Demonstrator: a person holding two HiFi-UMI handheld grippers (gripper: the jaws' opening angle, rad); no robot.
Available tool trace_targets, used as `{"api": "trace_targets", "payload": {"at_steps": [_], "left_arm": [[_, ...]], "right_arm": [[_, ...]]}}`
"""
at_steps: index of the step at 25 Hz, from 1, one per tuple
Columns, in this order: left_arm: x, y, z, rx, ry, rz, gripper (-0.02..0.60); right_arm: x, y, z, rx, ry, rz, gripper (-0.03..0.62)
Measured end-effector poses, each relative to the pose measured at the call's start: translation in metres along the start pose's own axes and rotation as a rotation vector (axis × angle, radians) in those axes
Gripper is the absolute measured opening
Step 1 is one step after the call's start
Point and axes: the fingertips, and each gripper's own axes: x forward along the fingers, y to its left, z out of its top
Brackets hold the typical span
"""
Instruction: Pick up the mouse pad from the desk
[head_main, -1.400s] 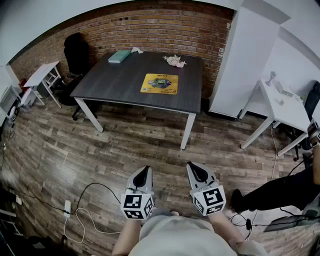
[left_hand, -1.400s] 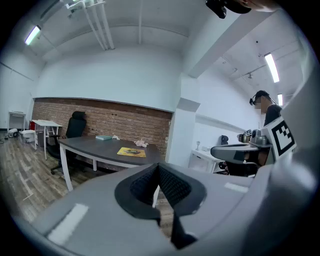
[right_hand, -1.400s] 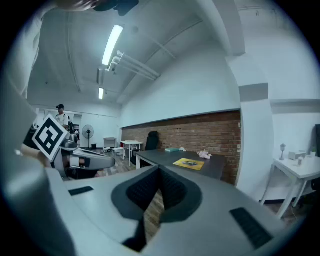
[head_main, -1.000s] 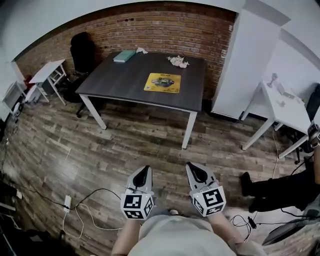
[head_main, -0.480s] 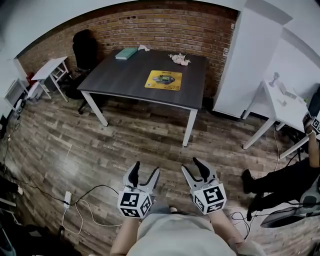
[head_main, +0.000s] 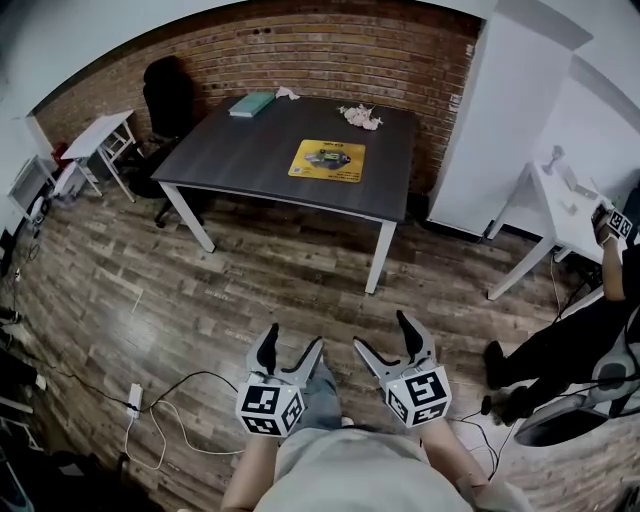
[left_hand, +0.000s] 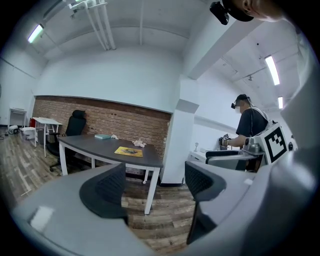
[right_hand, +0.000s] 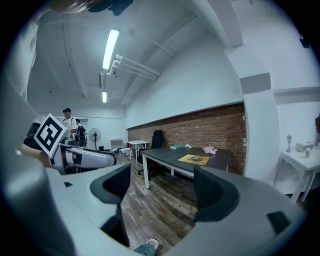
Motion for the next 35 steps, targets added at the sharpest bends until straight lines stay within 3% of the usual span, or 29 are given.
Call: {"api": "trace_targets", "payload": {"at_steps": [11, 35], "left_arm": [[0.073, 0.044, 0.018, -0.004, -0.005, 0.013, 0.354], [0.273, 0.212, 0.095, 0.01, 0.035, -0.03, 0.354]], "right_arm": [[0.069, -0.047, 0.005, 0.018, 0.009, -0.012, 0.377], [0.306, -0.144, 0.069, 0.017, 0.022, -0.096, 0.377]]}}
